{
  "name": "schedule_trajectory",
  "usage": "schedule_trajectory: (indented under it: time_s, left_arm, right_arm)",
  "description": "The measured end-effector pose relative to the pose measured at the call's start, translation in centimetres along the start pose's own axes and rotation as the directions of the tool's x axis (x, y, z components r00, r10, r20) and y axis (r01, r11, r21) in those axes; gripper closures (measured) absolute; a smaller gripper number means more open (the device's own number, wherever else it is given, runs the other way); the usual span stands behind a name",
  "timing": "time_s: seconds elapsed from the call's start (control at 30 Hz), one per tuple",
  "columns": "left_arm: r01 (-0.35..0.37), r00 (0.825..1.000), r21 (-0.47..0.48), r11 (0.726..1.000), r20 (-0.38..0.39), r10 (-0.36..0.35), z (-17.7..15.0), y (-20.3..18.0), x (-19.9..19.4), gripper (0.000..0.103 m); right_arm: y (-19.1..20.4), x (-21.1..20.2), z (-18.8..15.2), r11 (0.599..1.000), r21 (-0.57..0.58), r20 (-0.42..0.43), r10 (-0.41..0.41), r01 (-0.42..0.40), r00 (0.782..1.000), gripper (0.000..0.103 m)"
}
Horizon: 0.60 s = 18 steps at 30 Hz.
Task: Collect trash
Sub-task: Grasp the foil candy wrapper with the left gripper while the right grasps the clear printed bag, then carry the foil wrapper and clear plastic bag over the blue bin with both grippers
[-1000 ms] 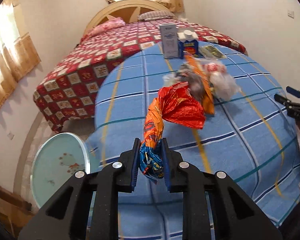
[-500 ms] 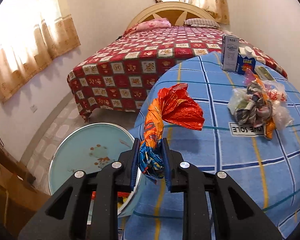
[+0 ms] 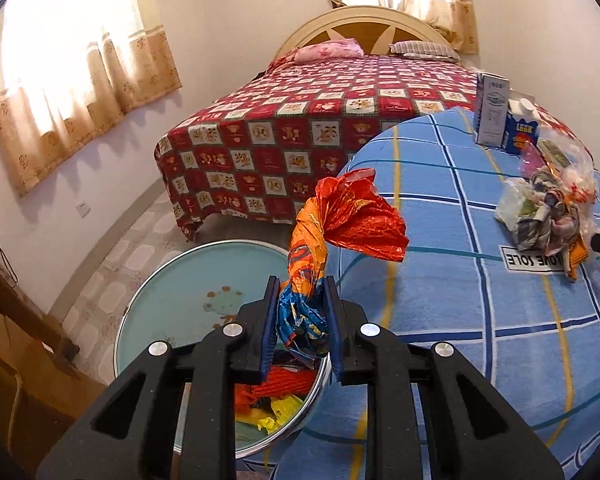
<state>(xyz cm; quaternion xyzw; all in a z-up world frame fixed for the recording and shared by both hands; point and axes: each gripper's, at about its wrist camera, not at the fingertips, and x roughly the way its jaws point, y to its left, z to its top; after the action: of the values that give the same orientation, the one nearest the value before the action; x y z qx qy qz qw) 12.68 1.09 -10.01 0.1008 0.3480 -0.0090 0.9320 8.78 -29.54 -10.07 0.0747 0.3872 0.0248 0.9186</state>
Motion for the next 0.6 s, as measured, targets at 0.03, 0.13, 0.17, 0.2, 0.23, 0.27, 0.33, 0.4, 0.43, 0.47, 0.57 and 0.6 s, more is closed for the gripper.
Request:
schedule_trajectory:
  time_s: [0.03, 0.13, 0.17, 0.2, 0.23, 0.27, 0.33, 0.4, 0.43, 0.47, 0.57, 0.6]
  left_arm:
    - [0.001, 1.000, -0.001, 1.000, -0.003, -0.001, 0.0, 0.0, 0.1, 0.081]
    - [0.007, 1.000, -0.001, 1.000, -0.005, -0.007, -0.1, 0.1, 0.1, 0.081]
    - [0.008, 1.000, -0.002, 1.000, -0.004, -0.008, -0.1, 0.1, 0.0, 0.081]
    - [0.008, 1.000, -0.003, 1.000, 0.000, -0.008, 0.0, 0.2, -0.1, 0.081]
    - [0.007, 1.000, -0.004, 1.000, 0.002, -0.007, 0.0, 0.3, -0.2, 0.081]
    - [0.007, 1.000, -0.005, 1.000, 0.005, -0.007, 0.1, 0.4, -0.3, 0.081]
    - [0.005, 1.000, -0.007, 1.000, 0.008, -0.005, 0.1, 0.6, -0.4, 0.081]
    - [0.004, 1.000, -0.009, 1.000, 0.007, -0.004, 0.1, 0.7, -0.4, 0.081]
    - [0.004, 1.000, -0.012, 1.000, 0.004, -0.004, 0.1, 0.8, -0.4, 0.081]
    - [0.004, 1.000, -0.014, 1.000, 0.002, -0.004, 0.1, 0.9, -0.4, 0.081]
    - [-0.007, 1.000, -0.015, 1.000, 0.002, 0.007, 0.1, 1.3, -0.4, 0.081]
    - [-0.011, 1.000, -0.015, 1.000, 0.001, 0.011, 0.1, 1.4, -0.4, 0.081]
  right_arm:
    - [0.0, 0.1, -0.2, 1.000, -0.003, -0.002, 0.001, -0.001, 1.000, 0.075]
    - [0.0, -0.7, -0.4, 1.000, -0.025, 0.011, -0.003, 0.003, 1.000, 0.091]
    - [0.1, -1.0, -0.4, 0.999, -0.035, 0.022, -0.007, 0.008, 1.000, 0.092]
    - [0.2, -1.0, -0.4, 0.999, -0.042, 0.029, -0.010, 0.011, 1.000, 0.094]
    - [0.4, -1.3, -0.4, 0.998, -0.057, 0.036, -0.017, 0.019, 0.999, 0.094]
    - [0.2, -1.2, -0.3, 0.998, -0.059, 0.036, -0.019, 0.021, 0.999, 0.094]
    - [0.0, -1.2, -0.3, 0.998, -0.060, 0.042, -0.026, 0.028, 0.999, 0.094]
    - [0.0, -1.2, -0.3, 0.997, -0.068, 0.047, -0.036, 0.039, 0.998, 0.094]
    - [0.0, -1.3, -0.4, 0.997, -0.070, 0.050, -0.034, 0.037, 0.998, 0.094]
    - [0.0, -1.3, -0.3, 0.996, -0.074, 0.056, -0.036, 0.040, 0.998, 0.094]
    - [0.1, -2.0, -0.1, 0.995, -0.092, 0.082, -0.036, 0.043, 0.996, 0.095]
    - [0.2, -2.2, 0.1, 0.994, -0.097, 0.090, -0.035, 0.044, 0.995, 0.095]
